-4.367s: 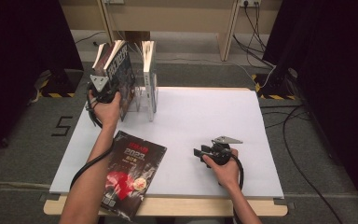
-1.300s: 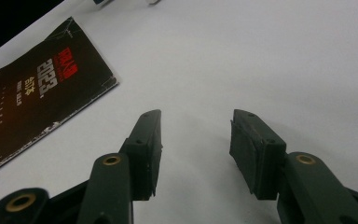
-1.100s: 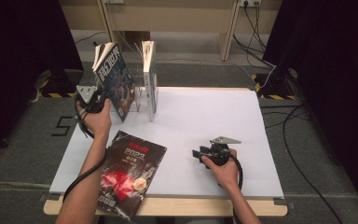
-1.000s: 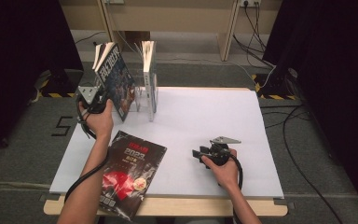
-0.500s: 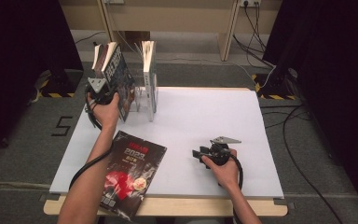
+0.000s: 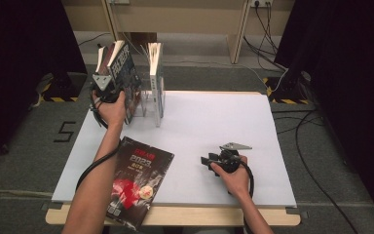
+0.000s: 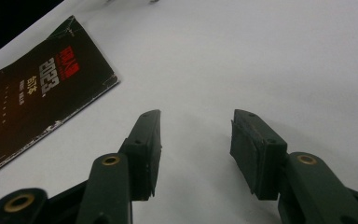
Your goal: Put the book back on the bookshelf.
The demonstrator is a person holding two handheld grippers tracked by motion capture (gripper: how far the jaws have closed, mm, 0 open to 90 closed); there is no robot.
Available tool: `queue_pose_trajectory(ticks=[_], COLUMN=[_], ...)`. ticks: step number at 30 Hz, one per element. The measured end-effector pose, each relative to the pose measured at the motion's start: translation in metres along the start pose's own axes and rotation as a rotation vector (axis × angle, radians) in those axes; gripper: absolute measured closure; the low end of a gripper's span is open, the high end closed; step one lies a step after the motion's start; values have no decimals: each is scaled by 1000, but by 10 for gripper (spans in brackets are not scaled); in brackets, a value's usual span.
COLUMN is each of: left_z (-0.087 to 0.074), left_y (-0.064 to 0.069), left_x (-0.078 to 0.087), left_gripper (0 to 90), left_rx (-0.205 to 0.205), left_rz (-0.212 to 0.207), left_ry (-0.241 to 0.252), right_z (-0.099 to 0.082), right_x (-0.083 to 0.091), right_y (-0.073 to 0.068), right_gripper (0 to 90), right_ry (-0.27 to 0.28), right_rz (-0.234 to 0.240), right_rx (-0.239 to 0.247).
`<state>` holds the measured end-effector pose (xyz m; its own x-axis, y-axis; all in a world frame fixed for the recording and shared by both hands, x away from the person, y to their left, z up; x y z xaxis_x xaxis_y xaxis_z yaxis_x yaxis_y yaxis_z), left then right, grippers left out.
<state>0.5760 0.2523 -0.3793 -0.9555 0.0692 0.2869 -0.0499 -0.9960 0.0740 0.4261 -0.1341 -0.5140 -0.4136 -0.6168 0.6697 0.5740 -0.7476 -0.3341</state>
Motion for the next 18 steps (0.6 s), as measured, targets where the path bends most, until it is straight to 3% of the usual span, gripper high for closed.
queue_pose_trajectory(ticks=[2, 9, 18], left_z=[2, 5, -10], left_y=[2, 3, 4], left_x=[-2, -6, -4], left_gripper=[823, 822, 817], left_rx=[-18, -10, -64], left_rz=[1, 17, 0], left_ry=[6, 46, 26], right_z=[0, 0, 0], right_x=[0, 0, 0], right_y=[0, -1, -1], right_gripper=[530, 530, 531], right_ry=[1, 3, 3], right_rz=[0, -1, -4], right_rx=[0, 2, 2])
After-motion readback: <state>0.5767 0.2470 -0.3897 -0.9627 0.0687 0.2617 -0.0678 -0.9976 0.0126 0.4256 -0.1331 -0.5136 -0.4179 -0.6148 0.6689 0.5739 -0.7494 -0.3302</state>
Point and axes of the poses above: each handheld gripper's, and its own axes: x roughly backward along the jaws, z roughly out of its top, y roughly to its right, the point moved 3 cm from there along -x, roughly forward along the jaws, and after that the axes turned 9 degrees about -y, right-handed, at the moved point
